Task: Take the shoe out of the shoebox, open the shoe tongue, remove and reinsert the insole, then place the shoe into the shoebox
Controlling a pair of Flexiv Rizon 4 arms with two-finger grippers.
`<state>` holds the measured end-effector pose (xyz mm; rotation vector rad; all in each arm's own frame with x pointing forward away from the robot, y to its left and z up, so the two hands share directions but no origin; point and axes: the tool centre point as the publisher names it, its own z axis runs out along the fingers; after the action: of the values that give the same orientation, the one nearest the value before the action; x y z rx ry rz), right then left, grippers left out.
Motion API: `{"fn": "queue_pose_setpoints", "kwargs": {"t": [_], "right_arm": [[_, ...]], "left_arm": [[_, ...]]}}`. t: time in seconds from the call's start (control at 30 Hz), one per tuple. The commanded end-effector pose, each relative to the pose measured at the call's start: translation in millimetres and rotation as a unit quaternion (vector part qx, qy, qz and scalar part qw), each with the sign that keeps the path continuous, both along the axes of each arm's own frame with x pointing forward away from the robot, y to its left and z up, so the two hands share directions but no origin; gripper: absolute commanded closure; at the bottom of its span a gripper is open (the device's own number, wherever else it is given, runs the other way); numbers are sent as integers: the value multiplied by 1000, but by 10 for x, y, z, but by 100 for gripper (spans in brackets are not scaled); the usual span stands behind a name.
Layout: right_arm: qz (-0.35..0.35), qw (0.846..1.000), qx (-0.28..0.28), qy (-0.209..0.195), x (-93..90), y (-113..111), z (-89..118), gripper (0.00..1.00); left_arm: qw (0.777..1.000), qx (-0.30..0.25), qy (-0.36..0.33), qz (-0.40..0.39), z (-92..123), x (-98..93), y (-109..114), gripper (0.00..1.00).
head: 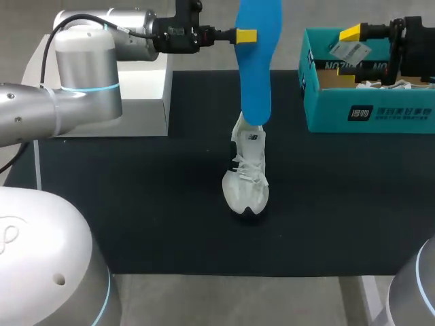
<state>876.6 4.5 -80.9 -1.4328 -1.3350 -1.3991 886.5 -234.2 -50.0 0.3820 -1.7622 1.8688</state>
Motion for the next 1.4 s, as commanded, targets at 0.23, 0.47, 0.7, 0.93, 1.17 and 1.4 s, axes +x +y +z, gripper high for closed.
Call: {"fn": "queue_pose_setpoints", "kwargs": {"t": [0.23, 0.47, 0.7, 0.93, 1.17, 1.4], "right_arm": [[-1, 1000, -1, 1, -4, 11, -1, 0], [-1, 1000, -1, 1, -4, 11, -1, 0], [-1, 1000, -1, 1, -4, 11, -1, 0], [-1, 1000, -1, 1, -4, 11, -1, 0], [-1, 1000, -1, 1, -4, 11, -1, 0], [-1, 1000, -1, 1, -4, 11, -1, 0]], "left_arm": [[810, 100, 573, -69, -470, 176, -147, 100], [810, 100, 573, -69, -470, 176, -147, 100], [810, 100, 573, -69, -470, 176, -147, 100], [810, 100, 573, -69, -470, 176, -147, 100], [810, 100, 573, -69, -470, 176, -147, 100], [841, 95, 530, -55, -522, 193, -212, 100]]}}
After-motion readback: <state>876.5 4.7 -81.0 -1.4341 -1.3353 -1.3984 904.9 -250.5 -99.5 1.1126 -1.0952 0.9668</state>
